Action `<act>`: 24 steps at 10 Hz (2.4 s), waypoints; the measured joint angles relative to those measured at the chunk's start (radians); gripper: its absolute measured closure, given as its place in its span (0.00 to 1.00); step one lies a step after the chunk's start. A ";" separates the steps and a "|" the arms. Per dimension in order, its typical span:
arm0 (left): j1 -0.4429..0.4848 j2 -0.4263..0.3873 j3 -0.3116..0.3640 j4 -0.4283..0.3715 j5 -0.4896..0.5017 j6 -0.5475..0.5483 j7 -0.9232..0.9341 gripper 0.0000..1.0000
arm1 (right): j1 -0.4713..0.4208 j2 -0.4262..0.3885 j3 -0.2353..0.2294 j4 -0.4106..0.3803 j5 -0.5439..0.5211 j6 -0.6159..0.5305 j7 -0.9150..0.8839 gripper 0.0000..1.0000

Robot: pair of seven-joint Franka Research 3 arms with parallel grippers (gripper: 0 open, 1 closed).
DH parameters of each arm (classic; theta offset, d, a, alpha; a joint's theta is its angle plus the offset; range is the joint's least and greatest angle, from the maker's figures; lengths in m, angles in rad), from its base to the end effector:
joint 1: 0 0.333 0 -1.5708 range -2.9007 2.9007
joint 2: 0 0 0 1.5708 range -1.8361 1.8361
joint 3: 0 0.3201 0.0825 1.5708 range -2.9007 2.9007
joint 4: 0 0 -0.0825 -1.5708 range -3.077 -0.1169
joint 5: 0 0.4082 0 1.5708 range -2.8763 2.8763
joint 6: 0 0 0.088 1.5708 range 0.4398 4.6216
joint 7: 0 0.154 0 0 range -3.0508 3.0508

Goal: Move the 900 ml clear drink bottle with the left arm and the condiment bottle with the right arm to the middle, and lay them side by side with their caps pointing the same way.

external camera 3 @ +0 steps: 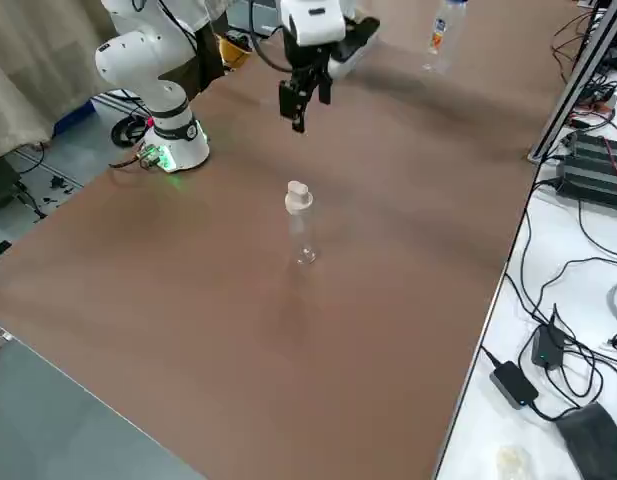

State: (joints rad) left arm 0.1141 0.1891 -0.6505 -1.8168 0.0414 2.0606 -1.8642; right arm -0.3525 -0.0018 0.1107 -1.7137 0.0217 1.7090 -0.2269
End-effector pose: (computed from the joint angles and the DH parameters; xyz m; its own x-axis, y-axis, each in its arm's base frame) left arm 0.5593 -0.3114 0.4092 0.2464 0.9640 -0.0997 0.9683 -0.2405 0.0678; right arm 0.5689 -0.1371 0.5233 0.9998 -0.0179 0.0019 -0.0179 -0.9996 -0.0214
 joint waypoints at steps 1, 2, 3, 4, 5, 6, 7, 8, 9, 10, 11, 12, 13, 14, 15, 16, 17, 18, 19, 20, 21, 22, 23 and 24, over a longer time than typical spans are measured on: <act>-0.024 0.000 0.000 0.001 0.016 -0.021 -0.011 0.29 | -0.011 0.014 0.000 -0.013 0.000 0.027 -0.020 0.01; -0.047 0.001 0.000 0.001 0.027 -0.050 -0.028 0.29 | -0.013 0.028 0.000 -0.030 0.000 0.060 -0.030 0.01; -0.065 0.006 0.001 0.001 0.034 -0.066 -0.061 0.29 | -0.013 0.037 0.001 -0.061 -0.005 0.106 -0.035 0.01; -0.070 0.012 0.003 0.002 0.039 -0.069 -0.106 0.29 | -0.013 0.041 0.002 -0.101 -0.010 0.157 -0.040 0.01; -0.070 0.023 0.015 0.008 0.047 -0.069 -0.146 0.29 | -0.013 0.043 0.004 -0.137 -0.014 0.200 -0.043 0.01; -0.069 0.042 0.037 0.030 0.059 -0.069 -0.170 0.29 | -0.013 0.045 0.007 -0.164 -0.018 0.234 -0.043 0.01; -0.069 0.066 0.052 0.059 0.074 -0.069 -0.183 0.29 | -0.013 0.048 0.007 -0.191 -0.024 0.265 -0.044 0.01; -0.070 0.093 0.055 0.089 0.093 -0.069 -0.187 0.29 | -0.016 0.052 0.006 -0.221 -0.027 0.292 -0.044 0.01; -0.081 0.121 0.055 0.117 0.106 -0.069 -0.197 0.29 | -0.020 0.054 0.005 -0.245 -0.028 0.303 -0.046 0.02; -0.107 0.148 0.065 0.148 0.122 -0.069 -0.214 0.29 | -0.024 0.056 0.004 -0.263 -0.028 0.310 -0.048 0.03; -0.158 0.174 0.107 0.181 0.137 -0.069 -0.230 0.29 | -0.028 0.056 0.003 -0.285 -0.028 0.335 -0.049 0.03; -0.232 0.196 0.183 0.211 0.140 -0.069 -0.235 0.29 | -0.040 0.058 0.002 -0.319 -0.029 0.377 -0.054 0.04; -0.317 0.214 0.274 0.229 0.141 -0.069 -0.235 0.29 | -0.055 0.058 0.002 -0.350 -0.029 0.404 -0.064 0.05; -0.399 0.227 0.358 0.245 0.141 -0.069 -0.238 0.29 | -0.062 0.058 0.001 -0.363 -0.029 0.410 -0.071 0.06; -0.453 0.239 0.412 0.266 0.141 -0.069 -0.252 0.29 | -0.063 0.058 0.002 -0.373 -0.029 0.410 -0.074 0.08; -0.477 0.255 0.432 0.292 0.141 -0.069 -0.268 0.29 | -0.063 0.058 0.004 -0.383 -0.029 0.410 -0.075 0.16; -0.483 0.272 0.436 0.318 0.141 -0.071 -0.278 0.29 | -0.062 0.058 0.008 -0.387 -0.029 0.410 -0.076 0.17; -0.485 0.284 0.436 0.334 0.141 -0.072 -0.283 0.29 | -0.062 0.057 0.011 -0.388 -0.029 0.410 -0.076 0.29; -0.486 0.292 0.436 0.344 0.141 -0.073 -0.288 0.29 | -0.062 0.053 0.012 -0.387 -0.029 0.412 -0.076 0.44; -0.487 0.295 0.436 0.353 0.141 -0.074 -0.291 0.29 | -0.062 0.047 0.012 -0.388 -0.032 0.413 -0.076 0.55; -0.488 0.297 0.436 0.359 0.141 -0.074 -0.292 0.29 | -0.061 0.046 0.013 -0.388 -0.031 0.413 -0.076 0.67; -0.491 0.298 0.436 0.364 0.141 -0.076 -0.293 0.29 | -0.061 0.046 0.014 -0.388 -0.031 0.414 -0.076 0.66; -0.497 0.298 0.436 0.366 0.141 -0.076 -0.294 0.29 | -0.061 0.046 0.014 -0.388 -0.031 0.414 -0.076 0.66; -0.502 0.299 0.436 0.367 0.141 -0.077 -0.295 0.29 | -0.061 0.046 0.015 -0.388 -0.031 0.414 -0.076 0.66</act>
State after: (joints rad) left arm -0.3881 0.4877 -0.2149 -1.4500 0.1821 1.9839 -2.1588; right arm -0.4138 0.0438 0.1254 -2.1018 -0.0097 2.1226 -0.3030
